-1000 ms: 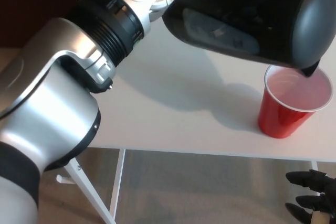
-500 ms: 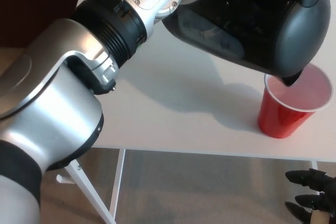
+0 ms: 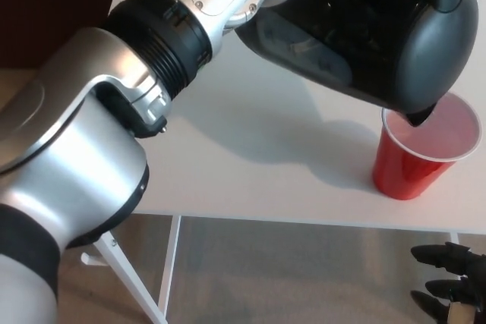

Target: The robot walk towards a table in front and uses its left hand to pick up the pot from the base and pour water to the cup on the right hand side

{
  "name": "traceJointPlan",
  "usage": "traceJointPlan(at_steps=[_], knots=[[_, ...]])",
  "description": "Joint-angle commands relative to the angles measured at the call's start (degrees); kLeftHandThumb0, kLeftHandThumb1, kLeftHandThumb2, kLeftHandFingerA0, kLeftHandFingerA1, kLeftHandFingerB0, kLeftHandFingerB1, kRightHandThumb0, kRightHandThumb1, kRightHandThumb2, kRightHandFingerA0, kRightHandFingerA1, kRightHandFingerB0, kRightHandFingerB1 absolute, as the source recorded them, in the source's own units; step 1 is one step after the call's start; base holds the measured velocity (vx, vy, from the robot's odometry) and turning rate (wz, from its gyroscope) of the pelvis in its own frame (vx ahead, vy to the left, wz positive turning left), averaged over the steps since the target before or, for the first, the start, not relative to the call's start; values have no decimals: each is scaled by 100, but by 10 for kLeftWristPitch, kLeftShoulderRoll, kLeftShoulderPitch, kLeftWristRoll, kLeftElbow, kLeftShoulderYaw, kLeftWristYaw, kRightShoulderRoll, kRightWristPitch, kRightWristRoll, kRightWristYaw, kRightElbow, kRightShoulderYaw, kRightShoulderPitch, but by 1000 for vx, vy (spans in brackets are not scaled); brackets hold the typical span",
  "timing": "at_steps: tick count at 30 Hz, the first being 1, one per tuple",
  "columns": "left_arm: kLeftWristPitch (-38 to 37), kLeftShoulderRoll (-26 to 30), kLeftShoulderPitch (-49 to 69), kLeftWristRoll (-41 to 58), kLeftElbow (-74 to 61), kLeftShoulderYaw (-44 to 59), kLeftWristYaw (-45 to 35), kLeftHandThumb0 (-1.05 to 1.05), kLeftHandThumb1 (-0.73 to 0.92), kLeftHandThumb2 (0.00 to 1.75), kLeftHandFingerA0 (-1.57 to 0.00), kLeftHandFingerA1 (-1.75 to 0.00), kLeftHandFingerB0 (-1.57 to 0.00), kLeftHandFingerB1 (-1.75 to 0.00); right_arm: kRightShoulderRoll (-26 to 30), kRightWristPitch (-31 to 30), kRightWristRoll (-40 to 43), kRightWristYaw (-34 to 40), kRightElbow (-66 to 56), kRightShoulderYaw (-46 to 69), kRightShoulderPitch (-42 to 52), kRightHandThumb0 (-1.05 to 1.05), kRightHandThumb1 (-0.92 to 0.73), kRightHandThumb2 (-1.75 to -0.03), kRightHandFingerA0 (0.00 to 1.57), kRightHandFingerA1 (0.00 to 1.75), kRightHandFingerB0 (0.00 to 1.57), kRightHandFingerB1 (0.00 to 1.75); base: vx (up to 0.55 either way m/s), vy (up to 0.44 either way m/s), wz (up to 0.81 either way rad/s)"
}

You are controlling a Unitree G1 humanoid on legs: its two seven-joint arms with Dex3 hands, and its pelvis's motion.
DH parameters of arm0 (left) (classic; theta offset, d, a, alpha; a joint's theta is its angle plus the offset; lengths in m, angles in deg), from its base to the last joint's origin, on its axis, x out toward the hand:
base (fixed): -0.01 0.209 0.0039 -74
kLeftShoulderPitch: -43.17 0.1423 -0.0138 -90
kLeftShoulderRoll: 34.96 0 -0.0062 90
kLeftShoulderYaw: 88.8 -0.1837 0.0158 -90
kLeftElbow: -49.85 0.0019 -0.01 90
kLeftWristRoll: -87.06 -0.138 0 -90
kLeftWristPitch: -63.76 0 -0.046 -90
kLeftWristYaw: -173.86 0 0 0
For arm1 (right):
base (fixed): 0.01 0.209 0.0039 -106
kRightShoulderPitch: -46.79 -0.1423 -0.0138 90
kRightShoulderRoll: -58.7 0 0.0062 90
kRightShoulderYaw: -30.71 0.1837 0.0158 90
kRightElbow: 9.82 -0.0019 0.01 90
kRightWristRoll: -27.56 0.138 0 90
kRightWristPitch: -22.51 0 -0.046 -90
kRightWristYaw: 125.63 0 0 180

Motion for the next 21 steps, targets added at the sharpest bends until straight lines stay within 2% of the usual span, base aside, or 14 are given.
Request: traceJointPlan(at_steps=[1, 3, 4, 5, 6, 7, 9, 11, 12, 14, 16, 19, 20, 21], knots=[[36, -32, 56, 137, -51, 117, -82, -22, 62, 59, -80, -161, -80, -118, 2, -6, -4, 4, -7, -2, -3, -24, -58, -57, 49, 42, 49, 39, 0, 0, 0], [88, -74, 107, 243, -94, 206, -168, -17, 64, 64, -87, -158, -83, -105, 5, 2, -11, 8, -4, -6, -4, -25, -57, -57, 46, 41, 51, 40, 0, 0, 0], [101, -84, 115, 255, -101, 223, -178, -7, 54, 91, -117, -136, -84, -114, 4, 2, -10, 9, -5, -5, -2, -24, -57, -57, 47, 41, 51, 40, 0, 0, 0], [122, -98, 128, 274, -113, 247, -194, -7, 54, 91, -117, -136, -84, -114, 3, 2, -9, 10, -6, -5, 0, -24, -57, -57, 47, 41, 51, 40, 0, 0, 0], [160, -111, 139, 307, -127, 278, -218, -7, 78, 63, -80, -165, -73, -136, 3, 2, -9, 11, -6, -5, 2, -25, -57, -57, 50, 43, 50, 40, 0, 0, 0], [217, -132, 156, 354, -149, 328, -257, -7, 78, 63, -80, -165, -73, -136, 2, 2, -10, 13, -5, -6, 3, -25, -57, -57, 50, 43, 50, 40, 0, 0, 0], [229, -134, 188, 453, -161, 413, -279, -10, 76, 75, -80, -147, -82, -109, 3, 9, -7, 12, 0, -4, 6, -25, -57, -57, 52, 44, 50, 40, 0, 0, 0], [253, -134, 210, 475, -170, 453, -287, -12, 74, 74, -77, -144, -80, -111, 2, 16, -2, 10, -3, -2, 17, -24, -57, -57, 55, 45, 51, 40, 0, 0, 0], [251, -128, 219, 496, -161, 475, -290, -12, 74, 66, -79, -132, -81, -92, 2, 15, -1, 9, -6, -1, 21, -27, -58, -57, 52, 43, 51, 40, 0, 0, 0], [246, -121, 232, 525, -148, 509, -295, -12, 74, 66, -79, -132, -81, -92, 3, 13, 1, 6, -11, -1, 25, -27, -58, -57, 52, 43, 51, 40, 0, 0, 0], [240, -109, 256, 554, -139, 543, -313, -9, 70, 80, -90, -157, -82, -126, 4, 9, -5, 10, -12, -4, 29, -27, -58, -57, 48, 41, 52, 40, 0, 0, 0], [241, -109, 264, 555, -142, 555, -320, -9, 70, 80, -90, -157, -82, -126, 4, 7, -7, 11, -13, -5, 30, -27, -58, -57, 48, 41, 52, 40, 0, 0, 0], [256, -109, 285, 567, -160, 572, -327, -14, 78, 63, -71, -158, -70, -127, 2, 7, -3, 10, -15, -4, 33, -27, -58, -57, 52, 43, 51, 39, 0, 0, 0], [263, -109, 294, 571, -168, 580, -331, -14, 78, 63, -71, -158, -70, -127, 1, 7, -1, 9, -16, -3, 35, -27, -58, -57, 52, 43, 51, 39, 0, 0, 0]])
